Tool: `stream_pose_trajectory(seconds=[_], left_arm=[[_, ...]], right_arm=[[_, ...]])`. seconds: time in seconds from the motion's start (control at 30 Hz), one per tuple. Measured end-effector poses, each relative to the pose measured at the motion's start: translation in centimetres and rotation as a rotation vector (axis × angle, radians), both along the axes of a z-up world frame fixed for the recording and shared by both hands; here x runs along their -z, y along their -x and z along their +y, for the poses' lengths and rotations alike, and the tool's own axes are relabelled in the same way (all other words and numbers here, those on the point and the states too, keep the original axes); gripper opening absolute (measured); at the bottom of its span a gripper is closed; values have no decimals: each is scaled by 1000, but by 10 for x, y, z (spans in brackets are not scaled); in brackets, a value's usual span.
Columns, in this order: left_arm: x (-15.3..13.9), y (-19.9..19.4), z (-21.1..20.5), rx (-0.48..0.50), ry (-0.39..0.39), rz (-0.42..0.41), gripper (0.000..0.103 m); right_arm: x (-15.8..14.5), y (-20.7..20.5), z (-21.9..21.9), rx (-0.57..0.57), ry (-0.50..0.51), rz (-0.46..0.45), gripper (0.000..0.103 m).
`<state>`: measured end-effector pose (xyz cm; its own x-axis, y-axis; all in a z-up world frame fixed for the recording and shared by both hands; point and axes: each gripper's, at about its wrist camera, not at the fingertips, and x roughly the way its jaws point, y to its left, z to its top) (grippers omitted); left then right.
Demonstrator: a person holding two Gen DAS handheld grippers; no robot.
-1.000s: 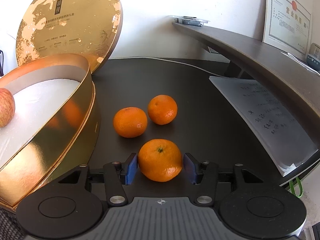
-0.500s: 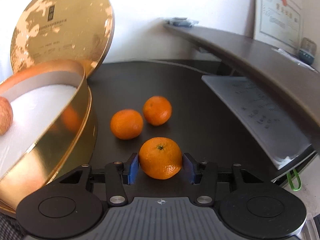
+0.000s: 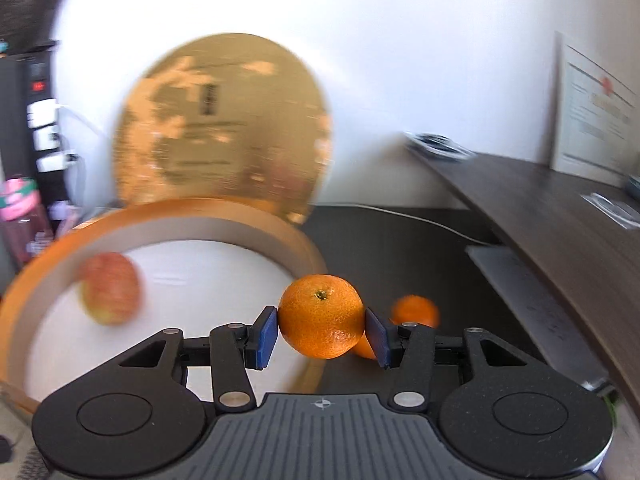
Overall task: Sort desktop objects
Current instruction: 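Carry the orange into the box beside the apple and release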
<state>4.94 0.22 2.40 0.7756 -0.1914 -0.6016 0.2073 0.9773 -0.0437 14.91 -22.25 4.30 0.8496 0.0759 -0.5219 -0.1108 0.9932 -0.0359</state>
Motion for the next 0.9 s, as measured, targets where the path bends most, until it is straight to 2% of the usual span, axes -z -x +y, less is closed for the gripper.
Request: stream_pose_trajectory(seconds=[0.27,0.5,0.67,0.9], left_arm=[[3,5,36,-79,49,6,103],[11,10,54,-94,60,18,103],[16,12,63,-99,62,28,103],[23,14,76,-126,67,48,103]], right_arm=[[-5,-1,68,-194,-37,45,48],[15,-9,118,-304,-21,174,48],[32,-23,142,-315,-2,267,48],[52,-38,155,-259,39,320,48]])
